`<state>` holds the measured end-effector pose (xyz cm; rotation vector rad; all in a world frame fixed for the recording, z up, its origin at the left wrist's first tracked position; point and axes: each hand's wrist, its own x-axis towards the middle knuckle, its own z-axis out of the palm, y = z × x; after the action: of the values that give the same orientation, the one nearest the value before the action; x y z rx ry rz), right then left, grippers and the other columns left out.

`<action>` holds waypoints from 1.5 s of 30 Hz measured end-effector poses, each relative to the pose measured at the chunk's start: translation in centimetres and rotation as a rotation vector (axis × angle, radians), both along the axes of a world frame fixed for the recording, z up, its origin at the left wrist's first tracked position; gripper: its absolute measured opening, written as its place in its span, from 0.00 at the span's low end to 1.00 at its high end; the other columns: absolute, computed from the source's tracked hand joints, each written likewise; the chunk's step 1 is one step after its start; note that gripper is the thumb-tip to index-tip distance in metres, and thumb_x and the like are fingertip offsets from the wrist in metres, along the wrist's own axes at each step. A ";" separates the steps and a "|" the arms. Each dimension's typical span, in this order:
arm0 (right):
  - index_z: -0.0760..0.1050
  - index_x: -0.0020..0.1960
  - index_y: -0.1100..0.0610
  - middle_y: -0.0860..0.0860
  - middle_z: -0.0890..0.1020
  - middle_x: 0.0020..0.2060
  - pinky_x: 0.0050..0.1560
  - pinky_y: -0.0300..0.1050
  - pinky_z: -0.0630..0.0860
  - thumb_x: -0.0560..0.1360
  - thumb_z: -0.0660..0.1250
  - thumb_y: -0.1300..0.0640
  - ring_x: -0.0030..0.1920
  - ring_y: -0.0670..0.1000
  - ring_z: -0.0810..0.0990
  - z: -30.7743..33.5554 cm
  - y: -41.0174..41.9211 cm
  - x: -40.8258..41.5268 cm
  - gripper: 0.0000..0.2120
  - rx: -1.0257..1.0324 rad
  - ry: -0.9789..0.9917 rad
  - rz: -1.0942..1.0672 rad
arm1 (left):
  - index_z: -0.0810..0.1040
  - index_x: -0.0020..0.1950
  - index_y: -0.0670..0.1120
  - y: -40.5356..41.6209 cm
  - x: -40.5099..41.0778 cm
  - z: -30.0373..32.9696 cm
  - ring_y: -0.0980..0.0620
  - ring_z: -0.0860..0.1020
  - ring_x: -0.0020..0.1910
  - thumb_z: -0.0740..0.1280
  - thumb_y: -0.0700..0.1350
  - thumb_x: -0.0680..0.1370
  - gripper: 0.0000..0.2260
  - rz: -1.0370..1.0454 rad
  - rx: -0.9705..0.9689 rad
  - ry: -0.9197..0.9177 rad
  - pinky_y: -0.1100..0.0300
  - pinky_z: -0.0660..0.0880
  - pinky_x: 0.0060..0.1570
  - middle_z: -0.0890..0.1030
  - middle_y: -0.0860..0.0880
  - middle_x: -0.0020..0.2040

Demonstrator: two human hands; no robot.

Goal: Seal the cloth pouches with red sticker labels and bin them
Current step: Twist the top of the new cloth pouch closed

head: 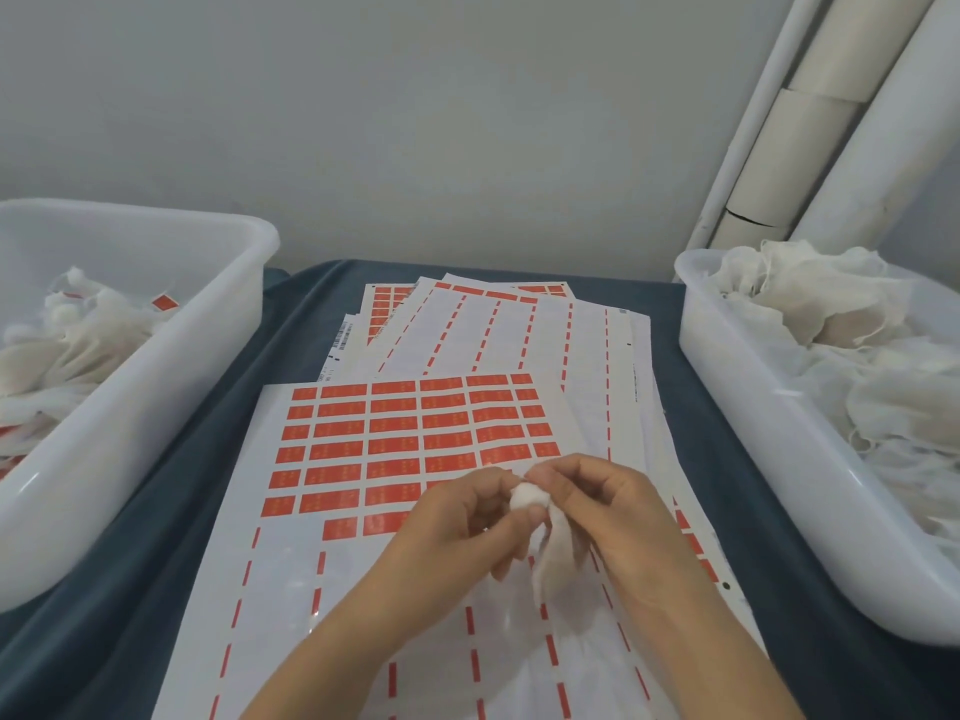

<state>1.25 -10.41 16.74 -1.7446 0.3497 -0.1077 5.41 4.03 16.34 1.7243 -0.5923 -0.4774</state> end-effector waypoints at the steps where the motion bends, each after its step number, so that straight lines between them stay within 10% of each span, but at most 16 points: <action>1: 0.79 0.48 0.49 0.45 0.83 0.44 0.49 0.37 0.79 0.70 0.66 0.49 0.46 0.48 0.81 0.1 0.0 0.0 0.08 -0.026 0.007 0.003 | 0.77 0.42 0.53 0.0 0.1 0.0 0.63 0.73 0.25 0.65 0.48 0.74 0.02 0.002 0.003 0.014 0.73 0.69 0.28 0.78 0.59 0.27; 5: 0.79 0.49 0.49 0.42 0.83 0.43 0.39 0.25 0.75 0.68 0.65 0.46 0.45 0.43 0.81 0.6 -0.1 -0.3 0.13 -0.043 -0.001 0.071 | 0.77 0.42 0.50 0.2 0.5 0.1 0.62 0.74 0.25 0.64 0.54 0.70 0.08 0.030 -0.014 0.058 0.71 0.70 0.27 0.78 0.58 0.27; 11: 0.80 0.52 0.50 0.42 0.83 0.47 0.54 0.41 0.78 0.65 0.73 0.52 0.50 0.44 0.81 0.8 -0.7 -0.6 0.15 -0.183 -0.011 0.127 | 0.77 0.48 0.50 0.5 0.7 0.0 0.57 0.78 0.29 0.65 0.47 0.73 0.05 -0.019 -0.043 0.076 0.66 0.76 0.32 0.81 0.55 0.32; 17: 0.78 0.47 0.48 0.41 0.82 0.39 0.36 0.29 0.75 0.69 0.69 0.49 0.35 0.39 0.80 0.6 -0.1 -0.4 0.08 -0.209 -0.045 0.098 | 0.68 0.52 0.52 0.6 0.9 0.1 0.55 0.77 0.29 0.62 0.49 0.72 0.10 0.036 -0.132 -0.044 0.66 0.74 0.30 0.81 0.51 0.35; 27: 0.74 0.49 0.62 0.52 0.73 0.29 0.35 0.39 0.72 0.69 0.67 0.61 0.28 0.46 0.70 1.0 0.1 -0.8 0.10 0.975 0.111 0.397 | 0.69 0.51 0.49 0.7 0.8 0.4 0.57 0.73 0.29 0.67 0.50 0.69 0.13 0.003 -0.375 0.233 0.67 0.69 0.26 0.78 0.49 0.31; 36: 0.82 0.38 0.46 0.43 0.83 0.38 0.52 0.41 0.75 0.64 0.67 0.44 0.43 0.45 0.81 0.8 0.2 -0.8 0.09 0.256 0.072 0.177 | 0.73 0.48 0.50 0.8 0.9 0.5 0.58 0.72 0.27 0.68 0.47 0.68 0.10 0.078 -0.458 0.324 0.67 0.69 0.26 0.76 0.50 0.30; 45: 0.73 0.36 0.59 0.50 0.70 0.26 0.35 0.38 0.68 0.70 0.62 0.56 0.27 0.45 0.68 0.8 0.3 -0.7 0.08 0.758 0.072 0.345 | 0.68 0.50 0.47 -0.3 -0.1 0.4 0.59 0.74 0.29 0.65 0.45 0.71 0.10 0.120 -0.434 0.242 0.69 0.70 0.28 0.79 0.51 0.32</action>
<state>0.53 -10.13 17.51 -1.0329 0.1077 0.3044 5.33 3.71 16.73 1.2586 -0.3813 -0.4284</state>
